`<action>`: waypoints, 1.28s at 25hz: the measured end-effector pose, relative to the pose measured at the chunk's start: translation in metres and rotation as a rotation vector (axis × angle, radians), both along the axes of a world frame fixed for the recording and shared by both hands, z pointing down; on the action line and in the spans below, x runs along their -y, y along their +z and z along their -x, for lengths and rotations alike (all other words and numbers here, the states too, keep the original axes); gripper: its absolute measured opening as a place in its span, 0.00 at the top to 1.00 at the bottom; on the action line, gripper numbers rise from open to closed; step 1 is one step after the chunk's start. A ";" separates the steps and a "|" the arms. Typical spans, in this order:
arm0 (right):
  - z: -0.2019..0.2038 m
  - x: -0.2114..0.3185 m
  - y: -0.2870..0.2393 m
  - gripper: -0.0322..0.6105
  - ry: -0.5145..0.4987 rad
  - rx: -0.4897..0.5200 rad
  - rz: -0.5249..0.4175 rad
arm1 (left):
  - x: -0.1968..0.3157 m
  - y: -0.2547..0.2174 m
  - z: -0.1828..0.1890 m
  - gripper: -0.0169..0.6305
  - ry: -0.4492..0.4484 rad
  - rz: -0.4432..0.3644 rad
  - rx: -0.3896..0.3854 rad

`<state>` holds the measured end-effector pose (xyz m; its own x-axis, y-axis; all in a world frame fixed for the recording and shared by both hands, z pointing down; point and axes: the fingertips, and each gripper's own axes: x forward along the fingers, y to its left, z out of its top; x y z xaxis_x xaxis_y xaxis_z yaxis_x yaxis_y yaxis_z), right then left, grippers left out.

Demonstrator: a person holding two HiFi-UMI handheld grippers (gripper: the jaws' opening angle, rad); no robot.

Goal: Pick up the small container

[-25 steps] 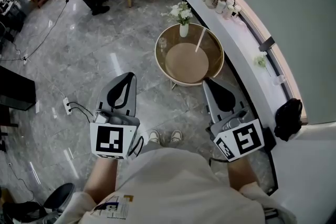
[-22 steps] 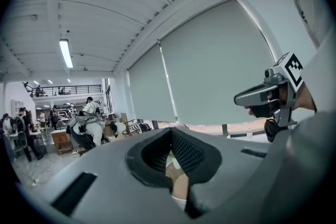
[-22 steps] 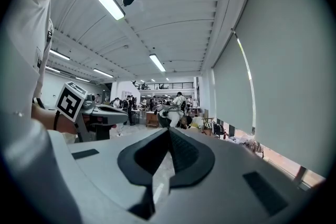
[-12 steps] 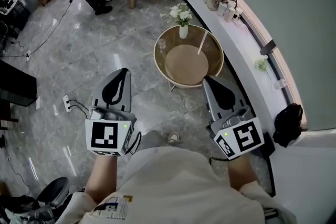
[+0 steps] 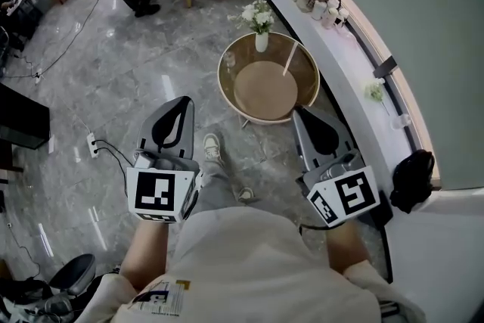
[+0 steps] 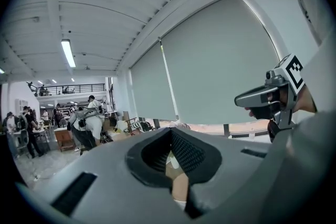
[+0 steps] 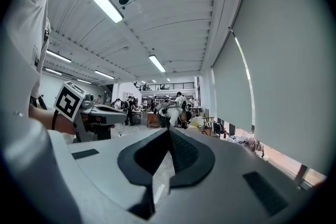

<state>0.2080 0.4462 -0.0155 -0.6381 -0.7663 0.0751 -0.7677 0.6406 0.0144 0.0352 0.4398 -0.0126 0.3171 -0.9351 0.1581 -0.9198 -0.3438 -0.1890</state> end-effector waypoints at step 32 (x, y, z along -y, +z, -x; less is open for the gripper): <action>0.098 0.209 0.026 0.94 0.051 -0.074 0.061 | 0.215 0.032 0.104 0.96 0.045 0.060 -0.030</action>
<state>0.1095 0.2370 0.0101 -0.5892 -0.7903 0.1680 -0.7977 0.6021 0.0344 -0.0691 0.2250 0.0196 0.3641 -0.9089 0.2032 -0.9080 -0.3949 -0.1396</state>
